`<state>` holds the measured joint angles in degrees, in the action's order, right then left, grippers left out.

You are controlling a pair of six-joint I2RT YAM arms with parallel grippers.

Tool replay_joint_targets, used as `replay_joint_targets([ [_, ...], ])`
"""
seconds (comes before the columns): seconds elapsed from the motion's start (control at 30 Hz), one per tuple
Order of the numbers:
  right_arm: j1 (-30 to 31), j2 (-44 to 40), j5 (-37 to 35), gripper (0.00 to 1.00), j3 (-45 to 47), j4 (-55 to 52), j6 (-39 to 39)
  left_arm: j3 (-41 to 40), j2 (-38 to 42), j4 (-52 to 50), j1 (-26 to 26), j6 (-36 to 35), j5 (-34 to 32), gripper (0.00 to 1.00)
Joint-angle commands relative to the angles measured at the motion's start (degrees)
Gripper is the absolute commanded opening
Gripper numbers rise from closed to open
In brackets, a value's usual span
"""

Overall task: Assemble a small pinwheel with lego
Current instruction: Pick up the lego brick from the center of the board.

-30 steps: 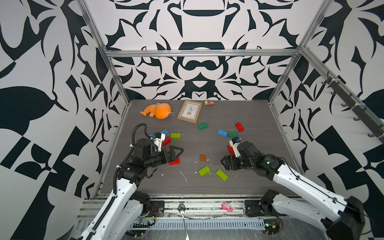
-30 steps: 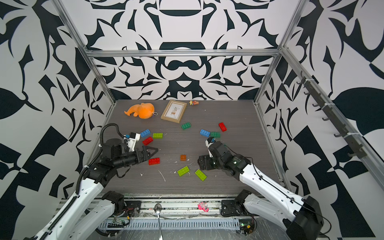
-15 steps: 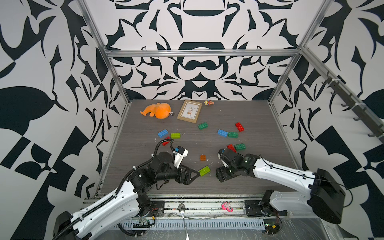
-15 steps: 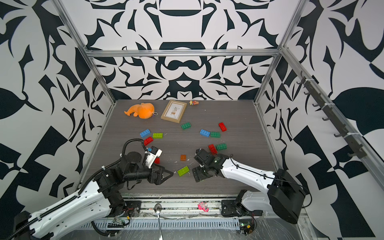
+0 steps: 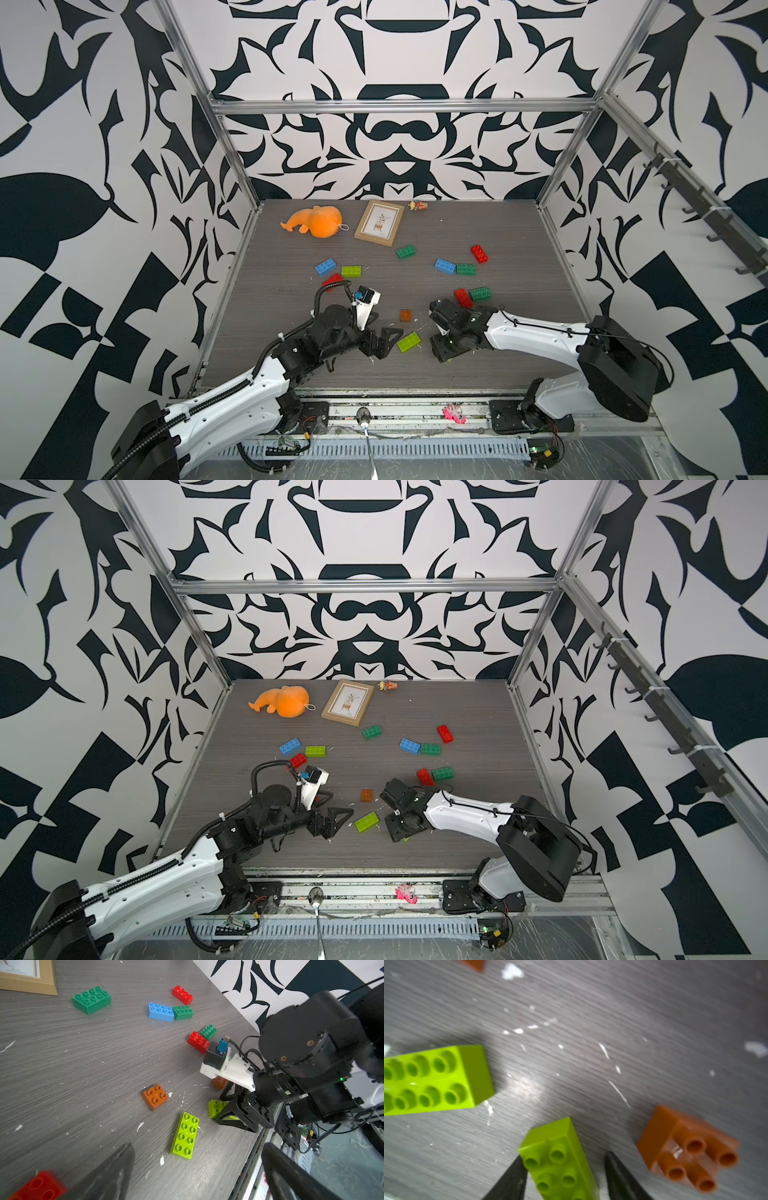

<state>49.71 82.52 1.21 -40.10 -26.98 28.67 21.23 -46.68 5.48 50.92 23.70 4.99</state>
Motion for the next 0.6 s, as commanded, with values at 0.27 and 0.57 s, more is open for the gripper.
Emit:
replay_joint_targets([
  [0.27,0.14,1.17,-3.46,0.18,-3.81,2.19,1.83,-0.68,2.53,-0.36,0.15,-0.84,-5.27,1.0],
  [0.57,-8.88,13.29,-7.72,0.05,-20.88,-3.79,3.41,-0.75,2.78,-0.81,0.15,-1.43,-4.95,1.0],
])
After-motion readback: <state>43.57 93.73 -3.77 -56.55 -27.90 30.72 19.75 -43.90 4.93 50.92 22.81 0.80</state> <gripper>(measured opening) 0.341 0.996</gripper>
